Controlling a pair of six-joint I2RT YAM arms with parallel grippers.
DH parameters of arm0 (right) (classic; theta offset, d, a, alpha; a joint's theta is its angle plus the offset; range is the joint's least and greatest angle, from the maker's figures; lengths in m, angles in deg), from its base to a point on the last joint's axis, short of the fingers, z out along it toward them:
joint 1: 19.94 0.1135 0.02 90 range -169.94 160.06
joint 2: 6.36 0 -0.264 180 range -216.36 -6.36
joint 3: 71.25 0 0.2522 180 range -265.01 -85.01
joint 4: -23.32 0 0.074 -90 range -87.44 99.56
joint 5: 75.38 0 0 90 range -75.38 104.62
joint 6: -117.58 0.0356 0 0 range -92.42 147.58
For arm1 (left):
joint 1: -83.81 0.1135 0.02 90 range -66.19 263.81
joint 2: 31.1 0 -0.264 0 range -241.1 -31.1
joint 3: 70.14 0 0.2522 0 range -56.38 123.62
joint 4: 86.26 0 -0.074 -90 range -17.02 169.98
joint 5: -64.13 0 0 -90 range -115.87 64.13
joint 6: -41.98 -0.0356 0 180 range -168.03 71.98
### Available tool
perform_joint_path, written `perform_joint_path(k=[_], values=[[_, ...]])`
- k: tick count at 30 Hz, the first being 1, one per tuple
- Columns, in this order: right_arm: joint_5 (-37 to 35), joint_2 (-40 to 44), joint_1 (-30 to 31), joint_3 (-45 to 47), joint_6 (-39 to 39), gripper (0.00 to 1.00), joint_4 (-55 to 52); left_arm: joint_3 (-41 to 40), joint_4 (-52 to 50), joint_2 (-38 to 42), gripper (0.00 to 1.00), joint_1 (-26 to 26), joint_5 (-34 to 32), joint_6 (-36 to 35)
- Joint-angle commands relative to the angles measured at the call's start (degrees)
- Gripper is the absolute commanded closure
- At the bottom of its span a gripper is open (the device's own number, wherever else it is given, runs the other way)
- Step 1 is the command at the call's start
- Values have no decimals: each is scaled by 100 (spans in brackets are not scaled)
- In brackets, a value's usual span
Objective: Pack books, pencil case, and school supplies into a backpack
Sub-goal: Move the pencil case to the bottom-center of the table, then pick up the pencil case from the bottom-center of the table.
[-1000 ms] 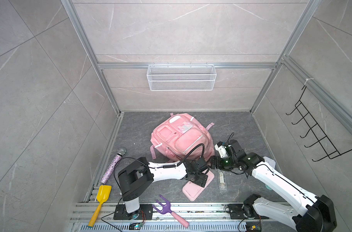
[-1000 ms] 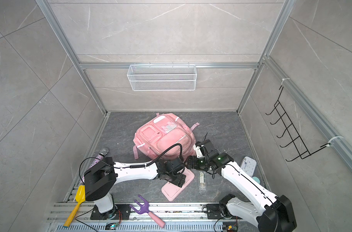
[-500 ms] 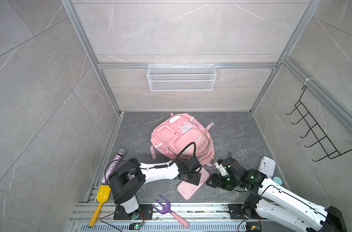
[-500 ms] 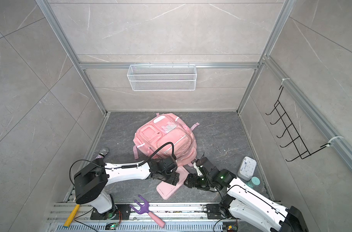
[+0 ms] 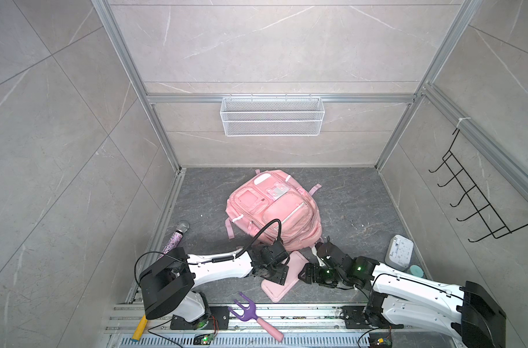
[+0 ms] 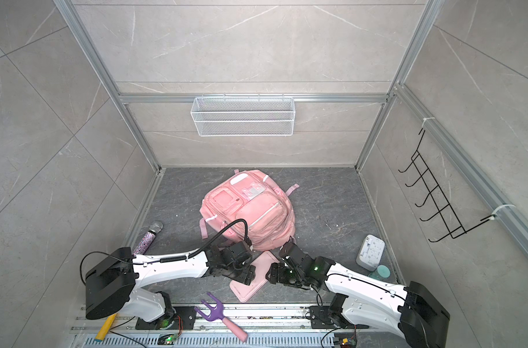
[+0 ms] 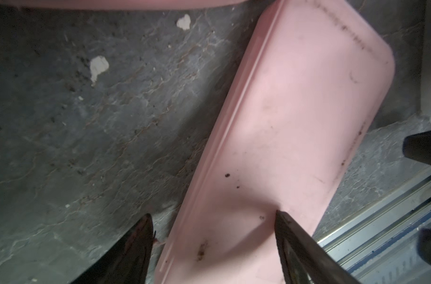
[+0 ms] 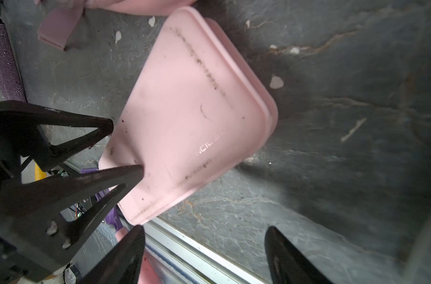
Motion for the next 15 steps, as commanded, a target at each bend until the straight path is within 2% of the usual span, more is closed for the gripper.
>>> perform_joint_path(k=[1, 6, 15], values=[[-231, -100, 32, 88, 207, 21, 367, -140, 5, 139, 23, 42, -131, 71], [-121, -340, 36, 127, 326, 21, 682, -327, 254, 150, 27, 68, -69, 140], [124, -855, 36, 421, 656, 21, 1422, -453, 868, 88, 30, 69, 648, 255]])
